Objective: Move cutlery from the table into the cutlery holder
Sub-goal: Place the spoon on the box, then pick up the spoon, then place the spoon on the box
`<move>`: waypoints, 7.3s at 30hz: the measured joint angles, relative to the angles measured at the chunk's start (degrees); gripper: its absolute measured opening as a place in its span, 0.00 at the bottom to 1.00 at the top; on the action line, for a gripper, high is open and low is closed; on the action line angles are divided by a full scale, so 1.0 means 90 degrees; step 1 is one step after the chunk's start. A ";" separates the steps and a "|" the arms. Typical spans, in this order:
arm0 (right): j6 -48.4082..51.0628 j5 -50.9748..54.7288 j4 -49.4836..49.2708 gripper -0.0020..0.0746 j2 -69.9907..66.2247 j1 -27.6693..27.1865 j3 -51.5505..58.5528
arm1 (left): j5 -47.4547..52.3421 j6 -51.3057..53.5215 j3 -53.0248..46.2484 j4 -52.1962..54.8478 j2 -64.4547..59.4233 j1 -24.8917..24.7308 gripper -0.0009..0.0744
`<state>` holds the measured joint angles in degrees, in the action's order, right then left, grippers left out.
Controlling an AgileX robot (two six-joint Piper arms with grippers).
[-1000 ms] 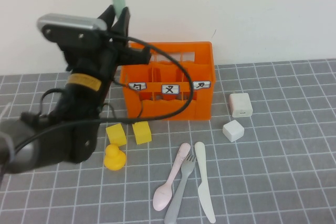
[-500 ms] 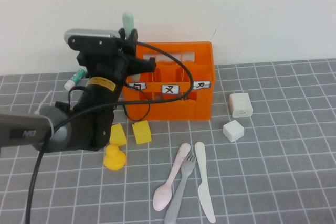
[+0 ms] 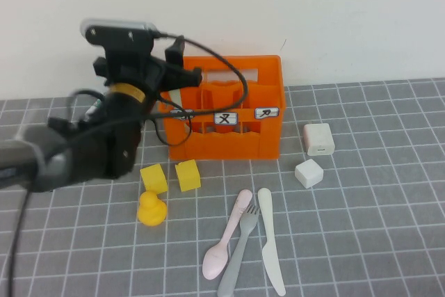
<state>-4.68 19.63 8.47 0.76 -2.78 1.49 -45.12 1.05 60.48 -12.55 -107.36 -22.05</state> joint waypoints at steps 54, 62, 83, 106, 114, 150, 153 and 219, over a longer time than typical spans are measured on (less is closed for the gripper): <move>0.0000 0.0000 0.0000 0.02 0.0000 0.0000 0.0000 | 0.9124 0.0697 0.1960 0.0147 -0.1181 -0.1228 0.55; 0.0000 0.0000 0.0000 0.02 0.0000 0.0000 0.0000 | 0.9084 0.0722 0.1971 0.0307 -0.1187 -0.1228 0.45; 0.0000 0.0000 0.0000 0.02 0.0000 0.0000 0.0000 | 0.8747 0.0814 0.2027 0.0117 -0.1364 -0.1610 0.17; 0.0000 0.0000 0.0000 0.02 0.0000 0.0000 0.0000 | 0.6569 0.1150 -0.0326 -0.0352 0.0607 -0.1667 0.07; 0.0000 0.0010 0.0000 0.02 0.0000 0.0000 0.0000 | 0.6736 0.1508 -0.0108 -0.0365 0.0140 -0.1852 0.49; 0.0000 0.0010 0.0000 0.02 0.0000 0.0000 0.0000 | 0.9113 0.1030 0.2470 0.0585 -0.1559 -0.1780 0.37; 0.0000 0.0010 0.0000 0.02 0.0000 0.0000 0.0000 | 0.9107 0.1036 0.2473 0.0556 -0.1559 -0.1830 0.30; 0.0000 0.0010 0.0000 0.02 0.0000 0.0000 0.0000 | -0.0500 0.0638 0.0036 -0.0964 0.0403 -0.0416 0.21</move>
<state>-4.68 19.72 8.47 0.76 -2.78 1.49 -49.63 6.79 60.81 -21.22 -103.73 -25.79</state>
